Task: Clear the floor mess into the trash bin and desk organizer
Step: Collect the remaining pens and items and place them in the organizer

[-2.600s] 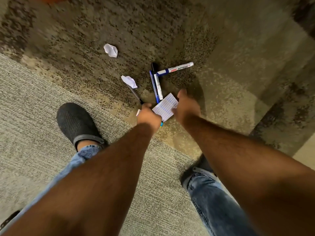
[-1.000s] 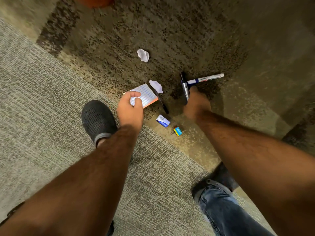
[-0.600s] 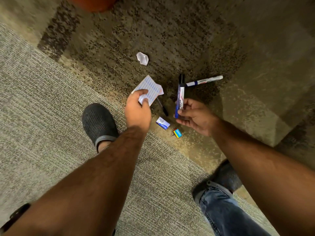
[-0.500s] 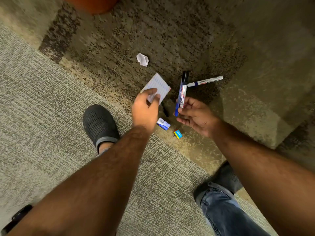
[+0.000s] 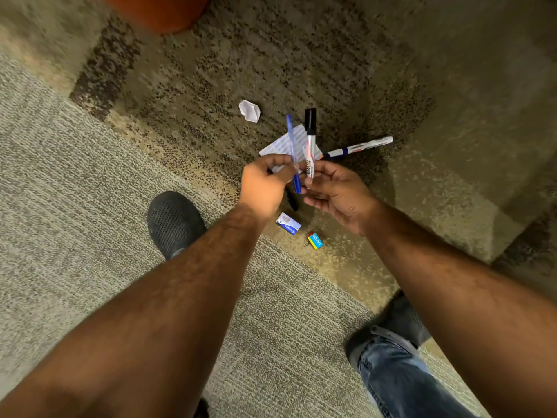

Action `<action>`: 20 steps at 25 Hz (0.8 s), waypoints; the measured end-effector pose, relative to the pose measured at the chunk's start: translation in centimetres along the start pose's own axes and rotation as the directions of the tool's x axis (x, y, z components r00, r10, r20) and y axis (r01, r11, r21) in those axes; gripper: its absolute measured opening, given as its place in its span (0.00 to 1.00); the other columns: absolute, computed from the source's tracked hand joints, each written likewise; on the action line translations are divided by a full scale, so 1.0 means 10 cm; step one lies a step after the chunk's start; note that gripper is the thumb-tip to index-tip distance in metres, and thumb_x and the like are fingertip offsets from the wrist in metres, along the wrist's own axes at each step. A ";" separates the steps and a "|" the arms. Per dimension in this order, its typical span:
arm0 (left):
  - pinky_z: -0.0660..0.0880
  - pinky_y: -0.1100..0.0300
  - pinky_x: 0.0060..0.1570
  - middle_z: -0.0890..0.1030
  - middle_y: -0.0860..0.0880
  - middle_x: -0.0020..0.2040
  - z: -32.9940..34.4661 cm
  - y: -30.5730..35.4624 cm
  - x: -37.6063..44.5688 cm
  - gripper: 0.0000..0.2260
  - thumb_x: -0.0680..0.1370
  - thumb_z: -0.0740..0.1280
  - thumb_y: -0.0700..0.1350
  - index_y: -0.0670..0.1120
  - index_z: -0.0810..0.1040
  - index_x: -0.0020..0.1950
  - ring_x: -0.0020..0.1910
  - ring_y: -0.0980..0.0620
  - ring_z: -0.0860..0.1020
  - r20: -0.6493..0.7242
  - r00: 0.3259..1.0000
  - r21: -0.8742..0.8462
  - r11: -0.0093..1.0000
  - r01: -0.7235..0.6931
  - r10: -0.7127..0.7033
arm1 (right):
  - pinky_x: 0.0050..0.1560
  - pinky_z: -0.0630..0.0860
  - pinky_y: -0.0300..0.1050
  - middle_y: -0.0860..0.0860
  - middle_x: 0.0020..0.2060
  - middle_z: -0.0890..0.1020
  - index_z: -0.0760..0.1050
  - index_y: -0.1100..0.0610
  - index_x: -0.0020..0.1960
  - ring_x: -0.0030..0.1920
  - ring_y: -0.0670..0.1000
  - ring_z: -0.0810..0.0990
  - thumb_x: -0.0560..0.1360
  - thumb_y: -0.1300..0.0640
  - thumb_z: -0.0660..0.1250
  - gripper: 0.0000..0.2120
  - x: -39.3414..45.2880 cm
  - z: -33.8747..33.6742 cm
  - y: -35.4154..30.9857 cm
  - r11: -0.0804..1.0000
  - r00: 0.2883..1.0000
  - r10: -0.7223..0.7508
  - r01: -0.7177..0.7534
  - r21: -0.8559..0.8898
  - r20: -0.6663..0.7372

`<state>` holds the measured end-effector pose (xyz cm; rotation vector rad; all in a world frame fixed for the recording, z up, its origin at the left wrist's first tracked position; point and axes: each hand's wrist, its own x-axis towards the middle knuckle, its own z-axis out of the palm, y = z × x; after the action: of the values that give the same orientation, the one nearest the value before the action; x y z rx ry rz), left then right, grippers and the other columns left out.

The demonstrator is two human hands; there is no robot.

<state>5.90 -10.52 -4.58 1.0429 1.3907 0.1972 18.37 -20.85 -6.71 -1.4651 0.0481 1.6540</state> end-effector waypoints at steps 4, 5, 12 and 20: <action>0.76 0.55 0.46 0.81 0.45 0.45 -0.08 0.07 0.04 0.02 0.78 0.72 0.37 0.43 0.81 0.48 0.45 0.49 0.78 -0.068 0.993 -0.119 0.989 0.091 -0.099 | 0.55 0.79 0.47 0.51 0.51 0.89 0.81 0.50 0.58 0.51 0.49 0.87 0.79 0.64 0.69 0.12 0.01 -0.06 -0.02 0.999 0.996 0.027 -0.023 0.044 -0.083; 0.79 0.55 0.45 0.81 0.45 0.46 -0.10 0.08 0.04 0.02 0.79 0.72 0.37 0.43 0.81 0.48 0.46 0.49 0.79 -0.070 0.989 -0.159 0.981 0.114 -0.126 | 0.55 0.79 0.47 0.51 0.51 0.89 0.80 0.51 0.57 0.51 0.48 0.87 0.78 0.65 0.69 0.12 0.01 -0.08 -0.02 0.999 0.995 0.031 -0.029 0.019 -0.093; 0.86 0.52 0.45 0.77 0.43 0.48 -0.08 0.20 -0.12 0.09 0.79 0.71 0.34 0.44 0.74 0.44 0.46 0.50 0.81 -0.010 0.995 -0.197 0.976 0.093 -0.097 | 0.38 0.80 0.42 0.59 0.50 0.87 0.72 0.49 0.53 0.40 0.51 0.86 0.75 0.70 0.72 0.18 -0.23 0.06 -0.19 0.948 0.982 -0.163 0.130 -0.292 -0.093; 0.84 0.55 0.40 0.76 0.41 0.49 0.01 1.57 -1.03 0.07 0.77 0.74 0.35 0.44 0.78 0.46 0.45 0.47 0.83 -0.006 0.998 -0.348 0.936 -0.058 0.059 | 0.32 0.78 0.33 0.49 0.42 0.84 0.79 0.57 0.54 0.36 0.39 0.81 0.76 0.71 0.72 0.12 -1.48 0.62 -1.31 0.907 0.886 -0.398 0.343 -0.243 -0.238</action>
<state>10.60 -8.53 13.50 0.7878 1.2644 0.4677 20.16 -18.10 13.76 -1.7285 -0.2318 1.1533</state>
